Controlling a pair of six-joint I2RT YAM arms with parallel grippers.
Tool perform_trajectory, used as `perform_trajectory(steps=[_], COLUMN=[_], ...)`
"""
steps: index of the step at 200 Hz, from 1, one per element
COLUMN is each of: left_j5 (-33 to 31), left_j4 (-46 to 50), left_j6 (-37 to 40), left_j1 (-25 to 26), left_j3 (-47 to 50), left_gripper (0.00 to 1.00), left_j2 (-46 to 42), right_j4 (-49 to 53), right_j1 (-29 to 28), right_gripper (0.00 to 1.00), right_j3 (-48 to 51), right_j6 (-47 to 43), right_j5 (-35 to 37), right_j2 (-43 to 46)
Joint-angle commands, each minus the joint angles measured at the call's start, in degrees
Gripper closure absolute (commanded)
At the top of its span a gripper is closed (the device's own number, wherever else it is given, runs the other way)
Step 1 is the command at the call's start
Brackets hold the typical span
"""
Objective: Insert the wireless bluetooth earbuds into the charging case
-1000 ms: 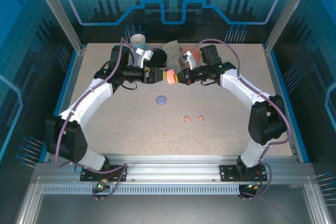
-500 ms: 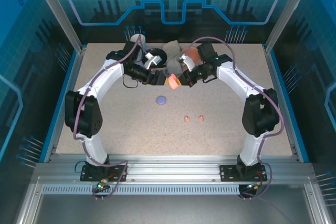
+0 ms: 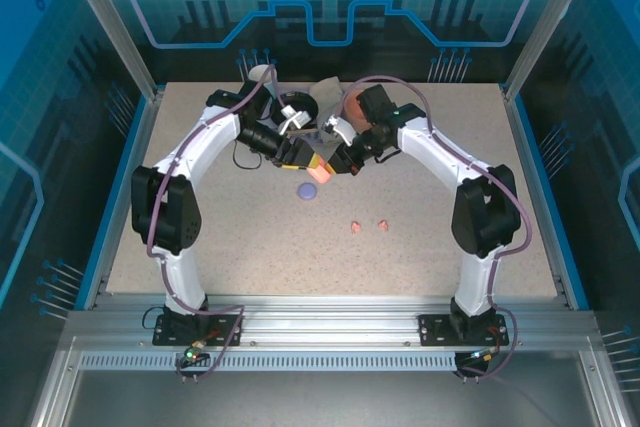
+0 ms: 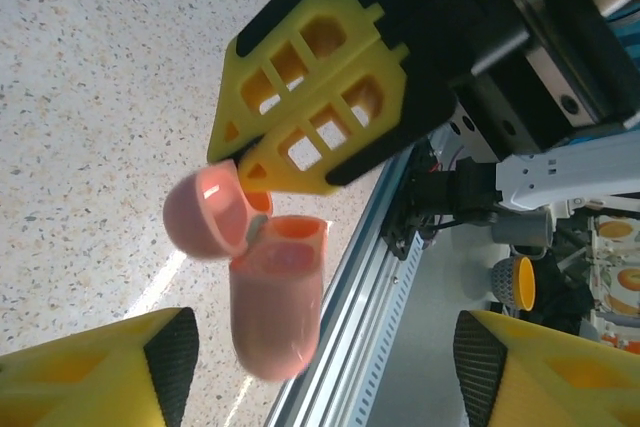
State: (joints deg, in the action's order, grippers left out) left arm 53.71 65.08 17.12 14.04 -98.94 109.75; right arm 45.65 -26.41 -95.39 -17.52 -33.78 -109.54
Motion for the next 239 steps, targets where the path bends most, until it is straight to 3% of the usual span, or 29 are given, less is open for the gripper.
perform_trajectory(steps=[1,120,212,239], left_j5=[2.88,6.23,7.24,7.26], left_j4=[2.22,4.73,7.34,7.18], left_j6=[2.34,5.82,7.59,7.49], left_j1=[-0.37,0.06,1.69,1.69], left_j3=[1.01,3.78,2.61,2.70], left_gripper=[0.32,0.54,0.64,0.71], left_j2=[1.42,2.54,4.60,4.51], right_j4=[2.23,4.43,4.78,4.76], right_j1=[-1.98,-3.11,-3.37,-3.48], right_gripper=[1.00,1.00,1.00,1.00], right_j3=[-2.44,-4.32,-4.28,-4.35], right_j6=[-1.64,-3.45,-4.20,-4.10], right_j5=[-0.19,1.92,2.80,3.29], right_j2=[-0.33,-0.13,0.34,0.35])
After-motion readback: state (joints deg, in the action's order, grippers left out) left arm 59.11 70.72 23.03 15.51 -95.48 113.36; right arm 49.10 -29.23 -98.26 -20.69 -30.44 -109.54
